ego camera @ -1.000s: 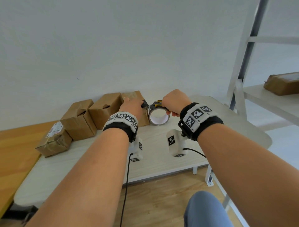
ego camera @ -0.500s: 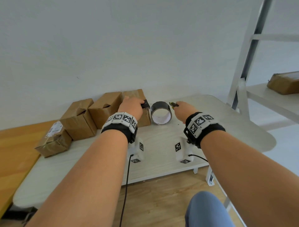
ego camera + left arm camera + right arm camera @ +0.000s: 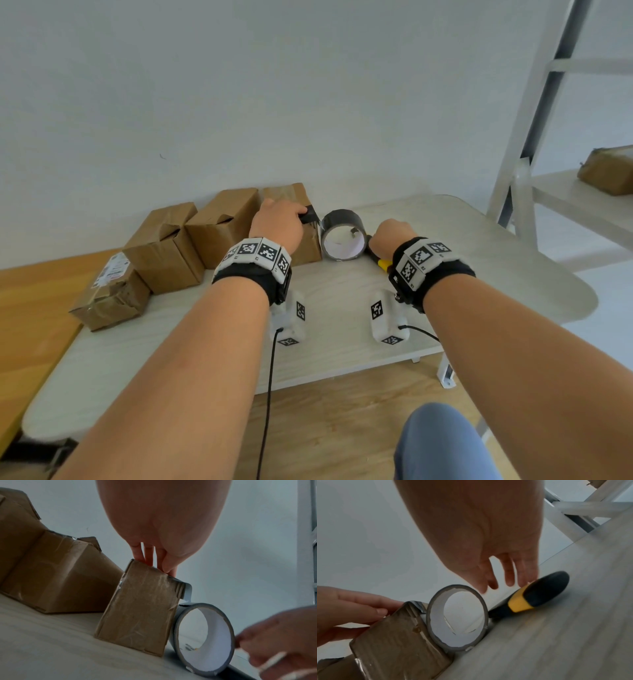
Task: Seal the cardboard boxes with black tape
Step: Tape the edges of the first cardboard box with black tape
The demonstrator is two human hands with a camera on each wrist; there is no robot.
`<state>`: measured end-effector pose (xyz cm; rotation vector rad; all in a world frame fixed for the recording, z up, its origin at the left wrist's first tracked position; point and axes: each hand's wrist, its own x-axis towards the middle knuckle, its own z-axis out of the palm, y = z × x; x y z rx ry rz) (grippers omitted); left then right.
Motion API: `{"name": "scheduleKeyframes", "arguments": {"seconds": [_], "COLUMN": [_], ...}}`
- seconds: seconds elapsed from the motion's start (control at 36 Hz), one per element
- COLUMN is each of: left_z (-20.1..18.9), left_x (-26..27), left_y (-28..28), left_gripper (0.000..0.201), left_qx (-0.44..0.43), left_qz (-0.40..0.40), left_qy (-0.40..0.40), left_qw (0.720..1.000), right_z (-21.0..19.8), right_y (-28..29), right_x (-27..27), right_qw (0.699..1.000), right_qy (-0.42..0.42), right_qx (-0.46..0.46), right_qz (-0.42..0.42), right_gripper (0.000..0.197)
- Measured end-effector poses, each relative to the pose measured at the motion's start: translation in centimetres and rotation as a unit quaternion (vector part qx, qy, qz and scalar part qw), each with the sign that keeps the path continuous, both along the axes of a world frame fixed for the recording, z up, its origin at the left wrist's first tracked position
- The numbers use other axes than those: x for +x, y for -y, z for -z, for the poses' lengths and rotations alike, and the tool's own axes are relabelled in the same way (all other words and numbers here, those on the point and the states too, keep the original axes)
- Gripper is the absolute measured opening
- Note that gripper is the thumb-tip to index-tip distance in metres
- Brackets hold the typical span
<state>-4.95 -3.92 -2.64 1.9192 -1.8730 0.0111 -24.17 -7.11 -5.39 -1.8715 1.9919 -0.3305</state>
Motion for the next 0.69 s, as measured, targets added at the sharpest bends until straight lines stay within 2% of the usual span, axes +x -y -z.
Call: {"name": "scheduleKeyframes", "arguments": {"seconds": [0.11,0.19,0.36,0.44,0.53,0.64,0.69], "left_z": [0.1,0.2,0.2,0.2,0.0,-0.5,-0.8], "left_x": [0.1,0.1,0.1,0.1,0.0,-0.2,-0.3], "left_y": [0.1,0.1,0.0,-0.1,-0.2,-0.3,-0.4], "left_gripper": [0.048,0.049,0.048,0.047,0.047,0.047,0.047], "left_qx": [0.001,0.003,-0.004,-0.01,-0.01,-0.005,0.0], "left_qz": [-0.003,-0.004,0.004,0.006,0.007,0.007,0.002], "left_qy": [-0.007,-0.011,-0.022,-0.019,-0.017,0.001,0.014], "left_qw": [1.0,1.0,1.0,1.0,1.0,1.0,1.0], "right_z": [-1.2,-2.2,-2.5,-2.7,-2.9,-3.0,-3.2], "right_y": [0.3,0.1,0.1,-0.4,-0.8,-0.6,-0.9], "right_x": [0.7,1.7,2.8,2.9,2.8,2.8,2.8], "right_qw": [0.992,0.982,0.983,0.986,0.99,0.983,0.979], "right_qy": [0.101,0.163,0.163,0.145,0.092,0.154,0.167], "right_qx": [-0.079,-0.082,-0.034,-0.065,-0.08,-0.071,-0.076], "right_qz": [-0.015,-0.041,-0.083,-0.057,-0.074,-0.073,-0.086], "right_gripper": [0.031,0.042,0.052,0.039,0.03,0.032,0.023]}}
